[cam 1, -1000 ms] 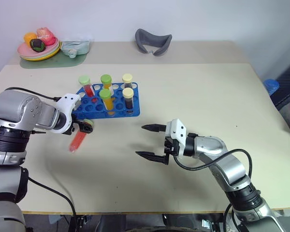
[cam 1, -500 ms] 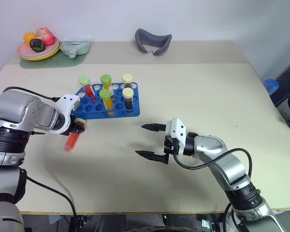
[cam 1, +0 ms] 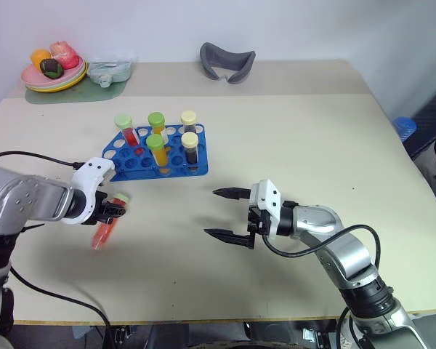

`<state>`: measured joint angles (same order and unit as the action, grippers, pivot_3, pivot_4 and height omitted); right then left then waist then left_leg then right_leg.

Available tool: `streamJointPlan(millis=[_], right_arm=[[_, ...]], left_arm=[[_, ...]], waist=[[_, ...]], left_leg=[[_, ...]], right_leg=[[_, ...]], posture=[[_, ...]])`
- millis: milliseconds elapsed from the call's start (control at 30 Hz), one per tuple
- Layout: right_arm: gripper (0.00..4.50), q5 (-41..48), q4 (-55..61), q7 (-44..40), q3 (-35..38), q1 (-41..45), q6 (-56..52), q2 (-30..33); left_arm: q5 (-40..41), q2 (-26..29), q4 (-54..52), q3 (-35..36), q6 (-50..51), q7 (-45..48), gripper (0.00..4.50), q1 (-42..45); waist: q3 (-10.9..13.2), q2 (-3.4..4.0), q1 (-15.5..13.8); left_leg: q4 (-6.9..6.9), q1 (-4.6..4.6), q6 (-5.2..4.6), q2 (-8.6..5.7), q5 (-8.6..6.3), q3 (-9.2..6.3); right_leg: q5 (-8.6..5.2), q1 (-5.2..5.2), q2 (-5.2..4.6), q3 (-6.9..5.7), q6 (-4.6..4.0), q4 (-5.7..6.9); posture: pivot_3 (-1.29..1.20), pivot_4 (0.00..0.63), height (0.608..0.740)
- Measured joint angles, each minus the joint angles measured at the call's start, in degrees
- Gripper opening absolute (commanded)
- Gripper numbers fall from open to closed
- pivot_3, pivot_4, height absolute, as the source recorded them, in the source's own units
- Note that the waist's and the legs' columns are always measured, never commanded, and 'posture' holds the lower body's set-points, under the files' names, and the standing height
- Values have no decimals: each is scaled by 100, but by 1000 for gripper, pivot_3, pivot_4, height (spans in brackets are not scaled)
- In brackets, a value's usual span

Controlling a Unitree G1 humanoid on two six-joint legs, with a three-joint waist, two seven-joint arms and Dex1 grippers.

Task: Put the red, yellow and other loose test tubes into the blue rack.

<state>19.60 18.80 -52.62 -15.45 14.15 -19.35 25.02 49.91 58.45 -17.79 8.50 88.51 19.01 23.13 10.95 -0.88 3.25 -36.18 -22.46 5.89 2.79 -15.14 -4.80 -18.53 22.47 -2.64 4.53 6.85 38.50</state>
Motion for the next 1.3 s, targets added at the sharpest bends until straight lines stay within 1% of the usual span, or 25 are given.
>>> streamJointPlan(millis=[33,133,200,233,267,333,400,500,600,667,733,900,1033,1300], right_arm=[[4500,15,20,-4,-2,-18,-2,1],[4500,42,4,-35,2,-67,6,-2],[4500,50,-4,-54,3,-67,12,-23],[4500,63,-15,-55,3,-62,13,-40],[4500,86,-18,-55,6,-66,13,-53],[4500,109,-52,-43,17,-72,12,-109],[4500,140,-58,-21,14,-83,13,-160],[4500,144,-61,28,14,-108,19,-183],[4500,146,-60,94,18,-176,1,-186],[4500,147,-53,154,21,-175,-21,-184],[4500,148,-47,208,28,-175,-46,-179],[4500,167,72,361,67,-178,-159,-167],[4500,194,133,487,136,-181,-218,-166],[4500,197,133,521,137,-133,-277,-166]], left_arm=[[-131,-146,-307,491,-468,32,826,-371],[-511,-1305,-1154,1891,-2383,122,826,-1109],[-612,-1705,-1337,2298,-3052,68,826,-1171],[-812,-1870,-1348,2359,-3451,-21,826,-1168],[-1060,-1988,-1331,2341,-3809,-103,826,-1169],[-1723,-2230,-1230,2046,-4664,-332,826,-1150],[-2323,-2688,-1019,1696,-5486,-615,826,-1056],[-3213,-3365,-320,1144,-6822,-1018,826,-906],[-3723,-3917,356,871,-7948,-1257,826,-784],[-3874,-4076,672,726,-8505,-1249,826,-758],[-3945,-4124,916,610,-8962,-1120,826,-756],[-3985,-4289,1494,509,-9629,-957,826,-727],[-3996,-4425,1906,411,-9891,-915,826,-717],[-4012,-4592,2089,345,-10137,-917,826,-654]], waist=[[0,1,3],[-2,-4,-51],[-3,-5,-81],[-3,-5,-94],[-4,-7,-100],[-7,-11,-103],[-8,-11,-113],[-8,-13,-113],[-8,-13,-85],[-8,-13,-71],[-9,-13,-76],[-9,-13,-80],[-9,-13,-81],[-9,-13,-78]], left_leg=[[2,2,0,0,0,1],[1,0,2,2,1,7],[1,2,1,1,0,7],[0,3,1,0,0,7],[-1,3,1,-1,0,7],[-1,3,0,-2,0,7],[0,3,0,-3,0,6],[0,2,0,-3,0,6],[0,2,-1,-3,-1,6],[0,2,-1,-2,-1,6],[0,3,-1,-2,-1,6],[-1,3,-1,-3,-1,5],[-1,3,-1,-3,-1,4],[-2,4,-1,-3,0,3]], right_leg=[[0,-1,-1,1,0,-2],[1,-3,-3,1,-2,-12],[1,-6,-3,1,-1,-14],[1,-10,-3,1,-1,-15],[2,-12,-4,1,0,-18],[2,-16,-4,2,1,-24],[2,-16,-5,1,1,-25],[3,-15,-4,0,1,-24],[3,-12,-4,1,1,-23],[3,-11,-3,1,1,-20],[3,-11,-2,1,1,-19],[3,-13,-3,0,1,-18],[3,-13,-3,-1,1,-19],[3,-14,-2,-1,2,-18]], posture=[[0,150,740],[0,150,740],[0,150,740],[0,150,740],[0,150,740],[0,150,740],[0,150,740],[0,150,740],[0,150,740],[0,150,740],[0,150,740],[0,150,740],[0,150,740],[0,150,740]])
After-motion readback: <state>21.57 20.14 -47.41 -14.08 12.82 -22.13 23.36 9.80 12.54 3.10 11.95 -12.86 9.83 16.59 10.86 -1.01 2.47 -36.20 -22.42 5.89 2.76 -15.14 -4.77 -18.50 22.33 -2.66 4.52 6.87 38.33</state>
